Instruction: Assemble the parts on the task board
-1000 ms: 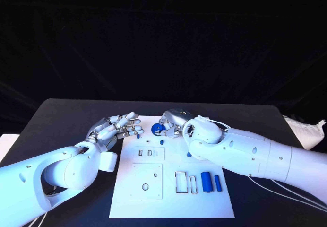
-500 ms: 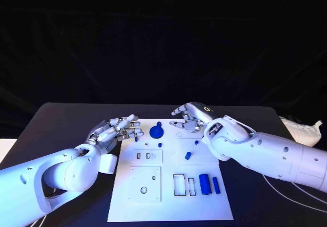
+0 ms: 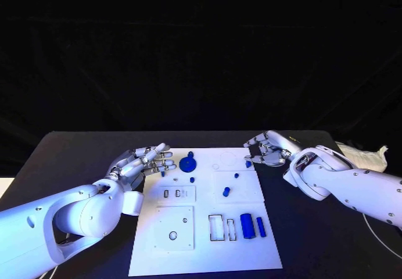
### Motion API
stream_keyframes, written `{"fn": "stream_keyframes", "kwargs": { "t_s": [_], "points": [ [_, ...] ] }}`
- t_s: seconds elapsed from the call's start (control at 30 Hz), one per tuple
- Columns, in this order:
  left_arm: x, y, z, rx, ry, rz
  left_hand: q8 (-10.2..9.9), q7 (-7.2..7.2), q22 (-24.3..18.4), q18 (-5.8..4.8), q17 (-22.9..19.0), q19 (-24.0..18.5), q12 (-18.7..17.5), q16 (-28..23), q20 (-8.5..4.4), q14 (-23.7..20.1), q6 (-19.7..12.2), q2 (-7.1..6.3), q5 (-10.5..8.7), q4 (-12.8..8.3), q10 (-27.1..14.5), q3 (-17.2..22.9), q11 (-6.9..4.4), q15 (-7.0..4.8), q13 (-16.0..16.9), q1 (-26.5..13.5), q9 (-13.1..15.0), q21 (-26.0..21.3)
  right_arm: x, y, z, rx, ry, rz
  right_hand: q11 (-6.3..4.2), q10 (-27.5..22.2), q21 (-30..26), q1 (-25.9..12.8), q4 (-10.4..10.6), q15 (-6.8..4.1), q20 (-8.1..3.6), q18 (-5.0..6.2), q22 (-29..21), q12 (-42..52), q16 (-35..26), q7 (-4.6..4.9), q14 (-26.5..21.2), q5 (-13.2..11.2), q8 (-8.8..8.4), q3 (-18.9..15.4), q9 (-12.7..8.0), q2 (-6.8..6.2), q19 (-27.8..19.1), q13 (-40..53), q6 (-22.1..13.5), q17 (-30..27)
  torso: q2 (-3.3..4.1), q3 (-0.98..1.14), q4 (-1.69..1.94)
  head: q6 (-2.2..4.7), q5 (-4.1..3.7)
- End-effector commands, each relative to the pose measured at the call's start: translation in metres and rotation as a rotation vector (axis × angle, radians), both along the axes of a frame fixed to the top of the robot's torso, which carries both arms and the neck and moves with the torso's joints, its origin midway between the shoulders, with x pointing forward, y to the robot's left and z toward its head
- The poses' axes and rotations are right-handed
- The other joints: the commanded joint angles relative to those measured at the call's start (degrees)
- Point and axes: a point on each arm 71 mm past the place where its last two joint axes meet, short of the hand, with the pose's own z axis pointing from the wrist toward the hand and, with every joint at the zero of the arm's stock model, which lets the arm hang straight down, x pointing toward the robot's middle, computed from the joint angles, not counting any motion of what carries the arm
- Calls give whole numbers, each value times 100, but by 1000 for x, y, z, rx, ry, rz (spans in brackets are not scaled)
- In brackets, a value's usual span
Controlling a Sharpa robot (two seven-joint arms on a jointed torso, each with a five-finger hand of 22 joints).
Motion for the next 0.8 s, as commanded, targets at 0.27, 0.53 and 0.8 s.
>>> {"fn": "stream_keyframes", "kwargs": {
  "t_s": [0.27, 0.53, 0.8],
  "points": [
    [-1, -2, -1, -16, 0, -20, -27, 25, -10, 68, 9, 43, -26, -17, 13, 39, 26, -5, -20, -41, 38, -2, 2, 1, -5, 49, -7, -36, 1, -18, -21, -9, 110, 13, 15, -24, 18, 57, -50, 5, 11, -69, -2, -90, 21, 18, 452, -9, -33, -20, -11, -25, 23, -44, -53, 800, -8, -11, 16, -14, -24],
    [-1, -3, -1, -16, 0, -20, -27, 25, -10, 68, 9, 43, -26, -17, 13, 39, 26, -5, -20, -41, 38, -2, 2, 1, -5, 49, -7, -36, 4, -20, -32, -24, 131, 1, 18, -32, 16, 69, -66, 7, 13, -69, -5, -104, 19, 21, 451, -17, -38, -25, -17, -31, 21, -52, -73, 798, -10, -10, 8, -39, 3],
    [-1, -2, -1, -16, 1, -20, -27, 25, -10, 68, 9, 43, -26, -17, 13, 39, 26, -5, -20, -41, 38, -2, 2, 1, -5, 49, -7, -36, 6, -21, -36, -32, 143, 0, 20, -28, 17, 92, -84, 9, 15, -70, -2, -100, 19, 23, 451, -56, -30, -11, -20, 0, 22, -49, -73, 800, -9, -11, 4, -60, 9]
  ]
}}
